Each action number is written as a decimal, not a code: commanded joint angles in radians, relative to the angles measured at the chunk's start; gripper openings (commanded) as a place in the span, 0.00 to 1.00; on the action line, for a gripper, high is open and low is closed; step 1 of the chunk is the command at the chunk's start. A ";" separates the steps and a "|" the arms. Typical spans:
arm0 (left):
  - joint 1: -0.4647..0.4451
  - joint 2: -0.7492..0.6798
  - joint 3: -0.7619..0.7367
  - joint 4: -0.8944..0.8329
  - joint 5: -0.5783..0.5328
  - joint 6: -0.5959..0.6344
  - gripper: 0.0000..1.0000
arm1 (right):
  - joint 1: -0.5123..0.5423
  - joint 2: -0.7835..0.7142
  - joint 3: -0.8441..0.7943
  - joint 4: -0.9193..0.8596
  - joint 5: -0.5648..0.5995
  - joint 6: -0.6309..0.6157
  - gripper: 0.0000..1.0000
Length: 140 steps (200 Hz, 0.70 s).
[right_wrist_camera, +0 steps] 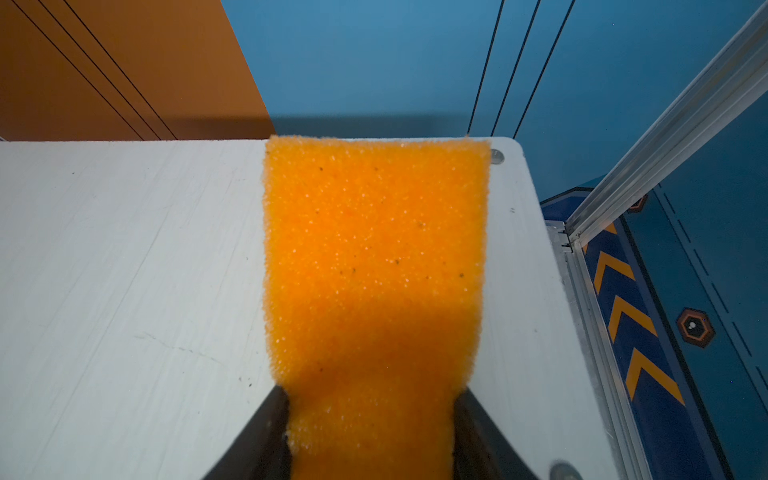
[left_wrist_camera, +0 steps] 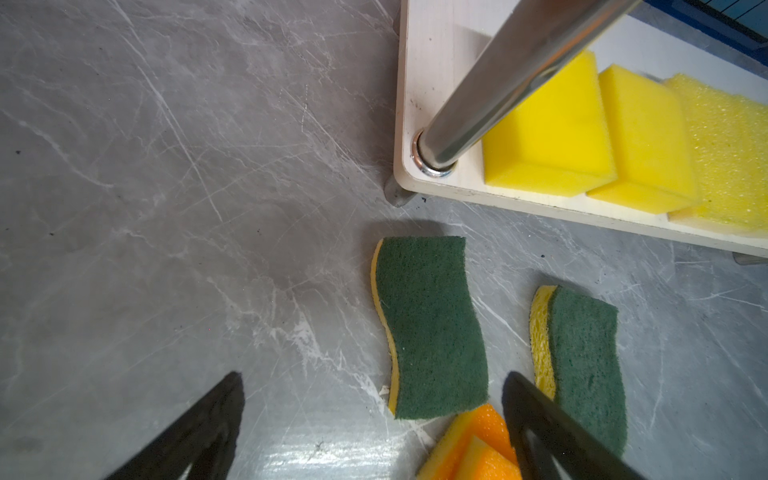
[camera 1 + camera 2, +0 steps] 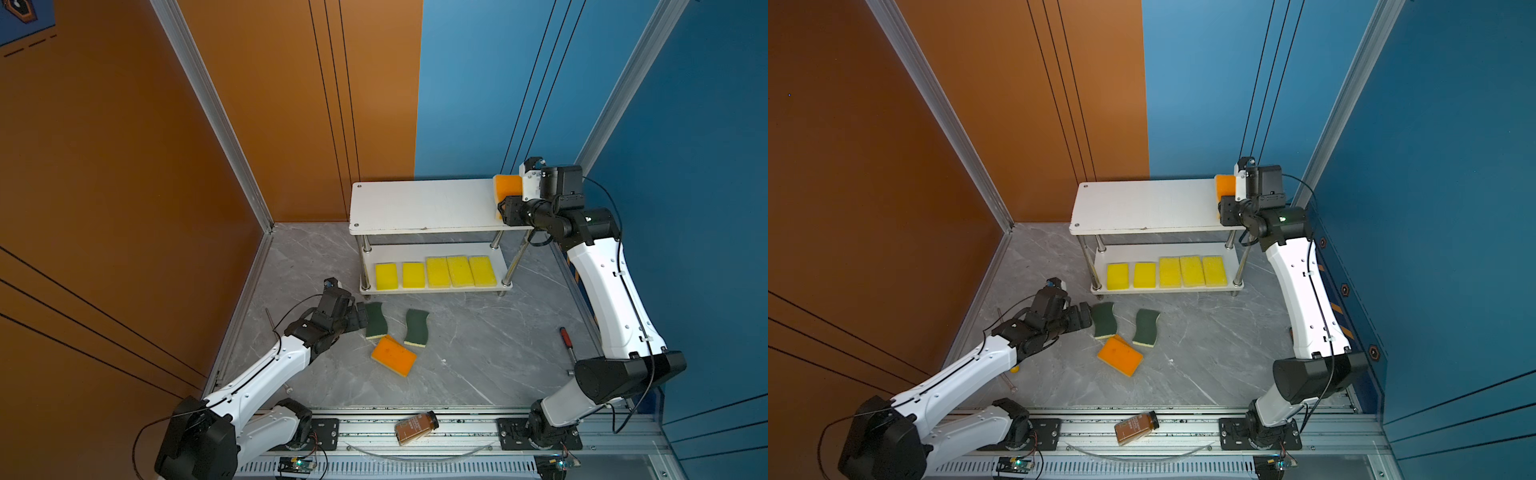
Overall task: Place and organize the cleaning sponges onto the shelf
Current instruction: 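Lower the orange sponge onto the top shelf corner with the right gripper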
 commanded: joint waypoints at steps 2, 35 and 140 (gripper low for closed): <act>0.012 0.011 0.023 -0.005 0.018 0.009 0.98 | 0.012 0.030 -0.012 0.005 0.031 -0.013 0.53; 0.013 0.014 0.020 -0.003 0.015 0.009 0.98 | 0.019 0.049 -0.012 0.008 0.041 -0.018 0.54; 0.015 0.041 0.019 0.015 0.019 0.008 0.98 | 0.016 0.056 -0.046 0.007 0.050 -0.022 0.61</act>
